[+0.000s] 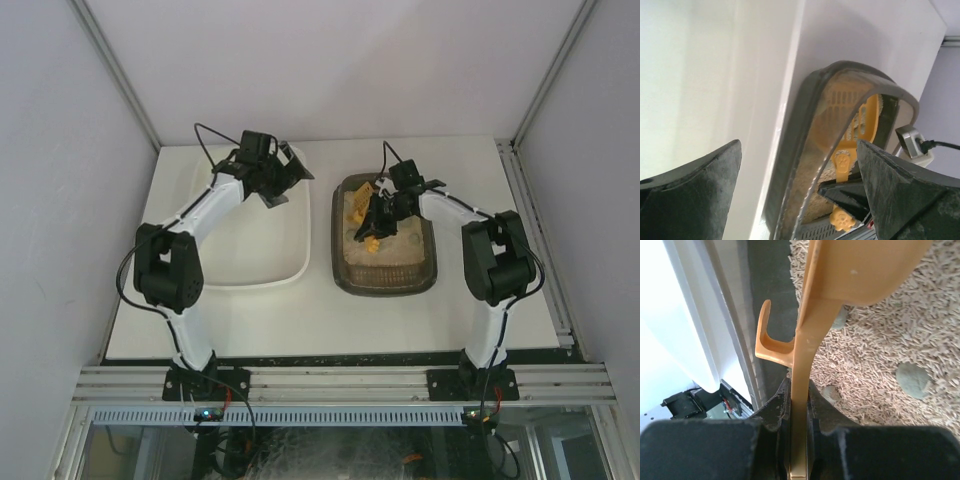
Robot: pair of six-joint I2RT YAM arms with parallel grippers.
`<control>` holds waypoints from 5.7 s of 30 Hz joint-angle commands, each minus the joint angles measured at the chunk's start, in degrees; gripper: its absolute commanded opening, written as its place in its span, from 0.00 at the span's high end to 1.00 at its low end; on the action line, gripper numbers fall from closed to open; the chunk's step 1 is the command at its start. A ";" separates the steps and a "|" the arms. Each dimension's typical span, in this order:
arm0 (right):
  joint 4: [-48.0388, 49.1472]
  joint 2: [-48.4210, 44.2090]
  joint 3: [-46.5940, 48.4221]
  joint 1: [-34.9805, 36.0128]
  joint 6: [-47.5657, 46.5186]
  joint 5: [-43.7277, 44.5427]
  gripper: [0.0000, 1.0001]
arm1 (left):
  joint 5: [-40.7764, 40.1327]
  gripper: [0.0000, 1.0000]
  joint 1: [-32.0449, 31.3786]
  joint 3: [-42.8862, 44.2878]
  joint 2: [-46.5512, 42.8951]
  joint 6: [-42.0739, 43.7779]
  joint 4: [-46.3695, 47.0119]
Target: Clean the litter box
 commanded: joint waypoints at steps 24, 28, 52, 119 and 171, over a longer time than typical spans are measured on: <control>19.42 -13.88 -19.45 -6.44 6.06 -15.97 1.00 | -3.14 0.00 3.32 -14.03 -14.68 13.86 -0.27; 14.80 -19.59 -21.89 -6.95 4.25 -12.61 1.00 | -3.03 0.00 3.43 -14.29 -15.43 15.51 -0.82; 81.86 -32.78 -57.48 -15.94 32.04 -23.59 1.00 | -31.11 0.03 2.77 -19.49 -37.53 51.18 -13.34; 9.66 -22.23 -13.10 15.51 -4.45 1.00 1.00 | 11.22 0.13 32.85 -13.48 -36.39 53.42 -24.46; -17.38 -33.47 -13.77 13.57 -1.78 25.67 1.00 | -3.48 0.00 2.85 0.03 -25.84 36.08 -18.73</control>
